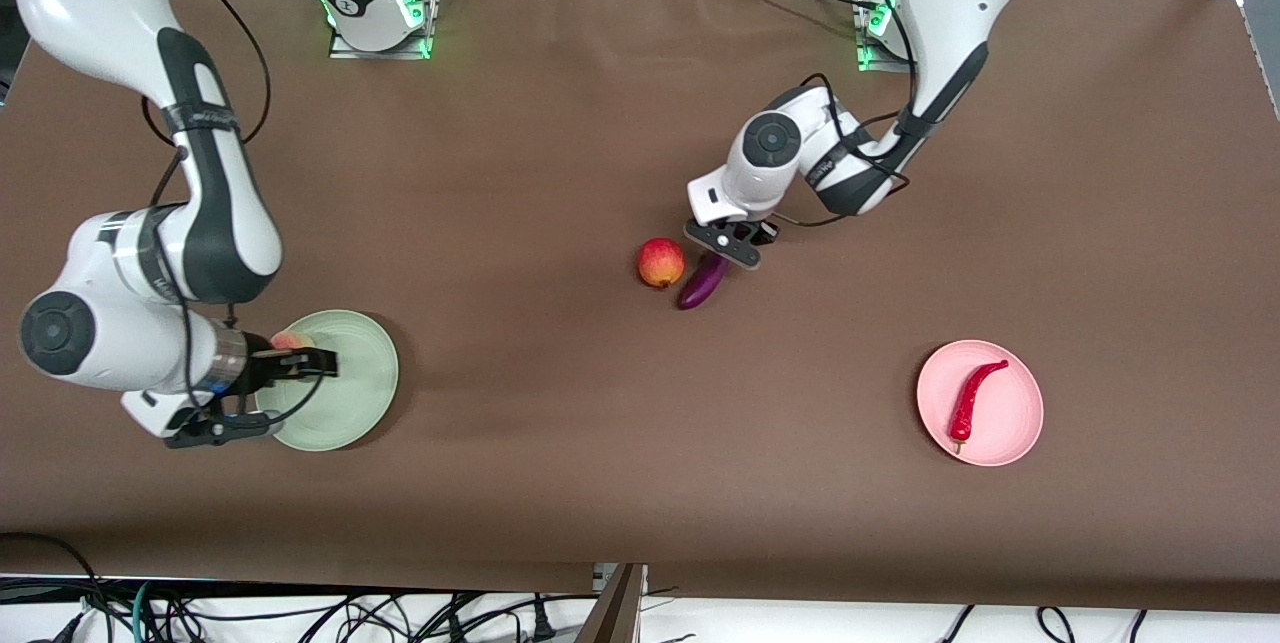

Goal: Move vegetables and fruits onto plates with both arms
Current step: 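Grasp the eggplant with the left gripper while the right gripper reaches the pomegranate, then place the eggplant on the pink plate while the right gripper grasps the pomegranate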

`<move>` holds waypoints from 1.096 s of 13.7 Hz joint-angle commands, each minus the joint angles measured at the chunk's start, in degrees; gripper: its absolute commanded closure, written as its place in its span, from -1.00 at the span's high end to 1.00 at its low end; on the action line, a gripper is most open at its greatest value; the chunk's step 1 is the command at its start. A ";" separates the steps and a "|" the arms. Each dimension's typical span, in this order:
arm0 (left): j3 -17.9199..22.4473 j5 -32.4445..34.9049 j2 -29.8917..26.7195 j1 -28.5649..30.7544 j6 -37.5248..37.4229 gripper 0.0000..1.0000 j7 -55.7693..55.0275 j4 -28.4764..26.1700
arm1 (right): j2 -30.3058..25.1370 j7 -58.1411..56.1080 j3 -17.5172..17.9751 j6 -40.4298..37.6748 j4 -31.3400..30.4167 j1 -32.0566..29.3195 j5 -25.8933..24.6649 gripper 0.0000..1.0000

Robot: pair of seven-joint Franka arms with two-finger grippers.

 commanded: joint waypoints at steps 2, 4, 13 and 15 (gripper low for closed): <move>0.73 1.81 -3.22 5.06 -8.94 -0.95 -0.57 3.32 | 0.02 19.44 8.02 -1.05 -0.38 1.72 0.00 1.00; 0.90 1.81 -5.07 5.33 -16.66 -0.95 -0.48 7.36 | 0.19 29.12 8.21 -0.61 -0.38 7.50 -0.09 1.00; 1.69 2.07 -4.47 17.97 -35.78 -0.92 21.20 26.80 | 5.29 51.76 7.68 12.67 -1.00 28.17 -2.19 1.00; 5.02 4.69 -2.63 18.95 -35.17 -0.92 27.00 29.25 | 6.78 51.76 7.68 12.67 -0.91 30.54 -7.01 1.00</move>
